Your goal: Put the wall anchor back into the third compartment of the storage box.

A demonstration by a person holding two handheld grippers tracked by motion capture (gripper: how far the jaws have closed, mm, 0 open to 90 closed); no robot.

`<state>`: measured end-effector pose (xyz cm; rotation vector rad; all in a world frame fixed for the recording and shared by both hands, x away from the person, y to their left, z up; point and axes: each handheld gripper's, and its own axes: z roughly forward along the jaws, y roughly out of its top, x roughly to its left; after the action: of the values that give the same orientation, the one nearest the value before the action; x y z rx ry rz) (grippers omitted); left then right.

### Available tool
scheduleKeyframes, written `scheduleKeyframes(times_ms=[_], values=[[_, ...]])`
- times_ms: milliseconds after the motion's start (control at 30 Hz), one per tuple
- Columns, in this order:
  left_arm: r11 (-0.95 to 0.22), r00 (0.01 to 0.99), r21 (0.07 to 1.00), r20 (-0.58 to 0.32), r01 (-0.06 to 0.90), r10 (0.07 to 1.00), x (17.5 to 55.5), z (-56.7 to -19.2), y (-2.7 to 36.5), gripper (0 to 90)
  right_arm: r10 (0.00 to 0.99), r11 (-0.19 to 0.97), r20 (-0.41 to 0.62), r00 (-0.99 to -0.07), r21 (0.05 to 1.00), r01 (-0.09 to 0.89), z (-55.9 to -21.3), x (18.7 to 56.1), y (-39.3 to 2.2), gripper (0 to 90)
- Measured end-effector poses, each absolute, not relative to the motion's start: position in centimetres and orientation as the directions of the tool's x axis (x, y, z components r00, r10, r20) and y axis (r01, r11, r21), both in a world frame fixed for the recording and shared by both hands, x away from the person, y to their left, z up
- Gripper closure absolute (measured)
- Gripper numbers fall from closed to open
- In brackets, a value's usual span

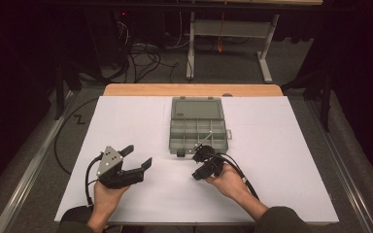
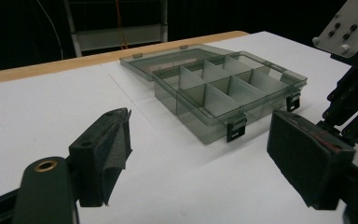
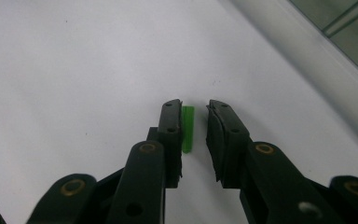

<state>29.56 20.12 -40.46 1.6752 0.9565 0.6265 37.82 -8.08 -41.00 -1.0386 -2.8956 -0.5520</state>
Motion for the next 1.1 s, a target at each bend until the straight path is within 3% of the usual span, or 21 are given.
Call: scheduleKeyframes(times_ms=[33, 267, 1100], values=[[-0.121, 0.542, 0.951, -0.055, 0.284, 0.839, 29.6, -40.5, 20.1, 21.9, 0.645, 0.695, 0.142, -0.751, 0.3, 0.654, -40.9, 37.6, -7.9, 78.9], [-0.12, 0.541, 0.951, -0.056, 0.285, 0.839, 29.5, -40.5, 20.1, 21.9, 0.604, 0.734, 0.105, -0.79, 0.314, 0.603, -41.0, 37.8, -7.9, 85.1], [-0.116, 0.54, 0.952, -0.059, 0.284, 0.84, 29.5, -40.4, 20.2, 21.9, 0.616, 0.713, 0.101, -0.781, 0.35, 0.608, -39.9, 38.1, -9.0, 86.1]])
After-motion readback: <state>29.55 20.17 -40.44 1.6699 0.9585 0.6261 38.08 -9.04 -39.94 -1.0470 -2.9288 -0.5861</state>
